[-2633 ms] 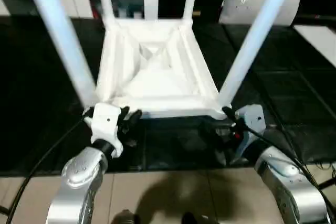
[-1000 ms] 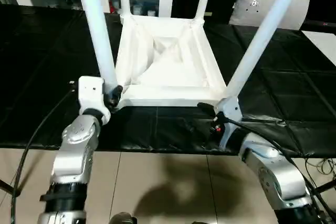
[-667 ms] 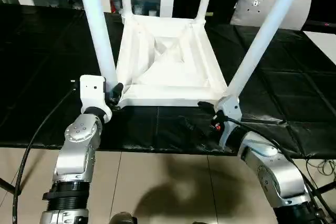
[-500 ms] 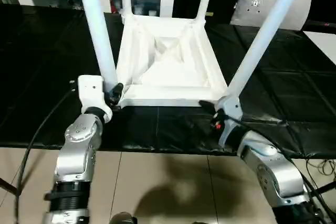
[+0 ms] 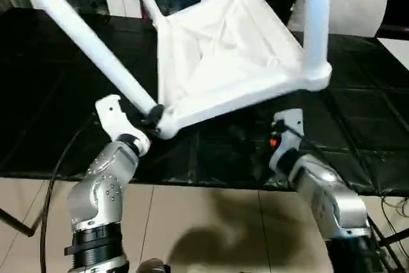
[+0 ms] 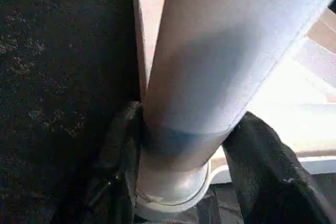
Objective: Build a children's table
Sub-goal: Flip table
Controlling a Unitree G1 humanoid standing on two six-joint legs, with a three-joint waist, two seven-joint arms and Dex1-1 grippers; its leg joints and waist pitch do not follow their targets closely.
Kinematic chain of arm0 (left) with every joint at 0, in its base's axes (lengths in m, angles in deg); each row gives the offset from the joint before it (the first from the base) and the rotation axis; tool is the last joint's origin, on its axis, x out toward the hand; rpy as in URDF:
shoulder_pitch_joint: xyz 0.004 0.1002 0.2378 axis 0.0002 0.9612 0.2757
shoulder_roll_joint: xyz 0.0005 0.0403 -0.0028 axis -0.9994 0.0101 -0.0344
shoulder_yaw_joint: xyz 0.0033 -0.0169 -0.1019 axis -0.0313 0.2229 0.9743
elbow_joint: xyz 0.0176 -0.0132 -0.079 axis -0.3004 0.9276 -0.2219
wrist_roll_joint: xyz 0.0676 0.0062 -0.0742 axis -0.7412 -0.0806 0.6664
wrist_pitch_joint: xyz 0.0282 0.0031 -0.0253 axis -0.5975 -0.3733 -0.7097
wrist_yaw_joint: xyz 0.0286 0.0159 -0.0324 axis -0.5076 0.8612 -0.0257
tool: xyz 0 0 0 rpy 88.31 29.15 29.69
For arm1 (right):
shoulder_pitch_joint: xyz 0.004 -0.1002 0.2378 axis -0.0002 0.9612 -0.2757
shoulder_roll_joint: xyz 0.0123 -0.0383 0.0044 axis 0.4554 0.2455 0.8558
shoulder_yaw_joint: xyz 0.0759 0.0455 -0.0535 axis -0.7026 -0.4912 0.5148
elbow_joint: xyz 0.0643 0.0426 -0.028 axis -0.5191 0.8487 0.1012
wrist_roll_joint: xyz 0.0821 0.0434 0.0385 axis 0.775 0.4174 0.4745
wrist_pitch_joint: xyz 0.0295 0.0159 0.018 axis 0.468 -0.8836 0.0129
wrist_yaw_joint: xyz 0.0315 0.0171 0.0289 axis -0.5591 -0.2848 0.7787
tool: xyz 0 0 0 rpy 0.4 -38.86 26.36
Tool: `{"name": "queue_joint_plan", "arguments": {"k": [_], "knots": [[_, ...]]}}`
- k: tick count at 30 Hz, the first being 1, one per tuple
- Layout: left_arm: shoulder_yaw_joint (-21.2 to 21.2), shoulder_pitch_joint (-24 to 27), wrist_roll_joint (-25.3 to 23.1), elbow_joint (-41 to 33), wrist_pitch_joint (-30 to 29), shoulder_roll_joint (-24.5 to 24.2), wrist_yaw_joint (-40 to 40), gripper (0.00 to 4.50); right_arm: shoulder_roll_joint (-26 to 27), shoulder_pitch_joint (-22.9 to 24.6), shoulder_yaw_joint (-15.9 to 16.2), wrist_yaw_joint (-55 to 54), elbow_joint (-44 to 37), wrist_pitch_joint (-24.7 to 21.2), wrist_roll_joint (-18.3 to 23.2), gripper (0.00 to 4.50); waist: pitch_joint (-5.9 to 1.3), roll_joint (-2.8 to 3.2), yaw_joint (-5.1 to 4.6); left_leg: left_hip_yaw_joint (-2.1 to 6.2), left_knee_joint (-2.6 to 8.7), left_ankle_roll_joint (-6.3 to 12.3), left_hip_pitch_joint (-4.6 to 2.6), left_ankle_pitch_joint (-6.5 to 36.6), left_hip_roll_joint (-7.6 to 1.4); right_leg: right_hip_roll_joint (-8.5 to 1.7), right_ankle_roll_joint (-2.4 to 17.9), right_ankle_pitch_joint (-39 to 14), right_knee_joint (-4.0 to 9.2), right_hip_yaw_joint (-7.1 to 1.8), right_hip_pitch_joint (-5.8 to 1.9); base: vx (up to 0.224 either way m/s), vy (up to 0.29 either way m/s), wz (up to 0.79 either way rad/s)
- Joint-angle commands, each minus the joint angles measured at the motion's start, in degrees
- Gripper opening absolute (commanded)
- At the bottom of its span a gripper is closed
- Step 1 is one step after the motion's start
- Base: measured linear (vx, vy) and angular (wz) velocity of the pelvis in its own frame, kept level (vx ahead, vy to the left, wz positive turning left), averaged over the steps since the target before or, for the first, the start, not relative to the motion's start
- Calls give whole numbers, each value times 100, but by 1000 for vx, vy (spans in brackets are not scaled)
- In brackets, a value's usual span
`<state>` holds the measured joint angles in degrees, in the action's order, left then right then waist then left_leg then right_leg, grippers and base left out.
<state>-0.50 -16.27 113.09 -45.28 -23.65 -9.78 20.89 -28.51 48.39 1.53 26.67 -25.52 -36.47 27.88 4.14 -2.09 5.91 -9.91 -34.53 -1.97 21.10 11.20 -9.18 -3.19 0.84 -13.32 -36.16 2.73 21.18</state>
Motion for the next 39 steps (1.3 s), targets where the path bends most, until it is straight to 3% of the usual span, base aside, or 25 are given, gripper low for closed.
{"name": "queue_joint_plan", "arguments": {"k": [1, 4, 8, 10, 11, 15, 18, 22, 23, 26, 31, 35, 39], "knots": [[-68, -1, 481, 146, -377, 275, 60, 200, 39, -175, -188, -101, 160, 57, 137, 450, -348, -29, -21, 153, 422, 151, -70, 628, -408, -551, 1089, -429, 452, -317, -186, 0, 0, 0], [-65, -83, 657, 111, -551, 303, 30, 200, 165, -454, -294, -24, 632, 248, 176, 450, -354, -3, -12, 146, 417, 127, -68, 619, -398, -551, 1100, -450, 456, -314, -180, 0, 0, 0], [-119, -181, 701, 113, -704, 350, 41, 200, 453, -1047, -592, 395, 1517, 720, 558, 450, -381, -10, 11, 141, 409, 166, -53, 601, -406, -578, 1186, -353, 437, -310, -196, 0, 0, 0], [-119, -201, 690, 124, -718, 354, 47, 200, 481, -1154, -628, 371, 1687, 820, 555, 450, -402, -2, 35, 131, 388, 211, -67, 397, -414, -558, 1222, -89, 412, -307, -185, 0, 0, 0], [-137, -218, 668, 133, -745, 364, 72, 200, 589, -1427, -780, 193, 2111, 1085, 560, 450, -419, 9, 44, 134, 379, 251, -67, 202, -422, -552, 1271, 215, 368, -297, -181, 0, 0, 0], [-244, -232, 643, 117, -790, 363, 107, 200, 845, -1902, -1203, 161, 2703, 1436, 909, 450, -446, -19, 52, 119, 361, 393, -43, 117, -409, -573, 1383, 436, 325, -284, -207, 0, 0, 0], [-317, -257, 624, 130, -821, 336, 127, 200, 990, -2365, -1537, 156, 3304, 1834, 1149, 450, -485, 3, 73, 118, 318, 547, -25, -189, -410, -556, 1441, 877, 267, -264, -191, 0, 0, 0], [-396, -265, 546, 98, -840, 281, 203, 200, 1000, -2818, -1747, -44, 4022, 2369, 1092, 450, -478, -5, 66, 103, 310, 579, -17, -155, -419, -574, 1516, 779, 264, -245, -180, 0, 0, 0], [-426, -270, 521, 89, -841, 265, 223, 200, 1021, -2987, -1928, -18, 4223, 2443, 1229, 431, -480, -2, 57, 97, 306, 587, -22, -145, -414, -560, 1521, 770, 259, -243, -178, 0, 0, 0], [-496, -254, 493, 99, -832, 238, 268, 200, 1021, -3154, -2095, 236, 4396, 2369, 1447, 410, -483, 20, 56, 108, 302, 653, -9, -186, -418, -557, 1498, 877, 244, -240, -192, 0, 0, 0], [-616, -196, 437, 99, -782, 218, 332, 200, 922, -3315, -2177, 216, 4778, 2383, 1429, 370, -503, -22, 57, 98, 277, 745, -5, -362, -414, -562, 1575, 1005, 224, -225, -196, 0, 0, 0], [-698, -170, 371, 93, -702, 160, 357, 200, 828, -3422, -2234, 249, 5072, 2444, 1349, 337, -490, -22, 50, 92, 281, 716, -6, -268, -416, -560, 1557, 766, 244, -225, -193, 0, 0, 0], [-746, -127, 336, 84, -662, 126, 367, 200, 811, -3427, -2215, 282, 5103, 2478, 1312, 304, -496, -37, 52, 91, 266, 766, 6, -350, -409, -562, 1570, 852, 227, -227, -195, 0, 0, 0]]}}
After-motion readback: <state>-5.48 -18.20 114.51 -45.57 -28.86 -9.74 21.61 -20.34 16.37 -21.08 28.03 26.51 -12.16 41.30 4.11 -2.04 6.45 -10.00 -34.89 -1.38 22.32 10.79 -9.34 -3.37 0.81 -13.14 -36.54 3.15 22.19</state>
